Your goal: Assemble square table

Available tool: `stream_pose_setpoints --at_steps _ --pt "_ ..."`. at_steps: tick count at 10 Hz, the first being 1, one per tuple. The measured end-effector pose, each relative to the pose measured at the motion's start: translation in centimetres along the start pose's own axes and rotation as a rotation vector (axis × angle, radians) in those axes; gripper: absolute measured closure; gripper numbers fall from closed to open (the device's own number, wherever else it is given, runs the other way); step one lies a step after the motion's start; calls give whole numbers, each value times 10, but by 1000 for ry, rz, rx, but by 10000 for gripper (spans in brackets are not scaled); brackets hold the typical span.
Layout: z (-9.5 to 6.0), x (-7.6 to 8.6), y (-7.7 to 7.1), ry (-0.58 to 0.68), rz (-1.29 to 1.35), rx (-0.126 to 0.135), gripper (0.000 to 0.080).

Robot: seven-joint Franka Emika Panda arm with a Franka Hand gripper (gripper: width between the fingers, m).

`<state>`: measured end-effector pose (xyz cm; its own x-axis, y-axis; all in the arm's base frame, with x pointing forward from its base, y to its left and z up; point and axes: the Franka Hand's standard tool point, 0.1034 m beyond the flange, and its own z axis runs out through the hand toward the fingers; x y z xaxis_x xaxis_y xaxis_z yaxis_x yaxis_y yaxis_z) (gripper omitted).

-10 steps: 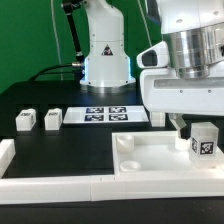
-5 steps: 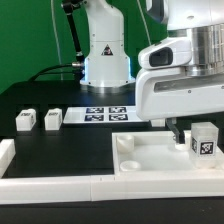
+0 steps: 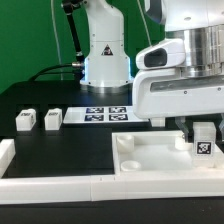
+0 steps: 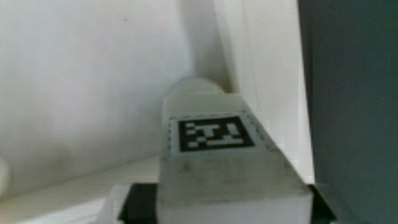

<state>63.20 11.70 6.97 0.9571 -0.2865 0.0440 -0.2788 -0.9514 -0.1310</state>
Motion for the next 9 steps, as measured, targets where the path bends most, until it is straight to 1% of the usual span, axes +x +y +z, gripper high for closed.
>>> stream_pose_setpoints --at_steps 2,3,5,6,7,8,9 --pt "0 1 2 1 234 2 503" --pt "0 2 4 -5 353 14 503" --pt "0 -1 4 -36 667 40 503" --pt "1 -4 2 -58 822 41 503" --pt "1 -4 1 -73 960 50 503" --pt "1 -5 1 -74 985 49 503" --pt "2 -5 0 -77 1062 48 503"
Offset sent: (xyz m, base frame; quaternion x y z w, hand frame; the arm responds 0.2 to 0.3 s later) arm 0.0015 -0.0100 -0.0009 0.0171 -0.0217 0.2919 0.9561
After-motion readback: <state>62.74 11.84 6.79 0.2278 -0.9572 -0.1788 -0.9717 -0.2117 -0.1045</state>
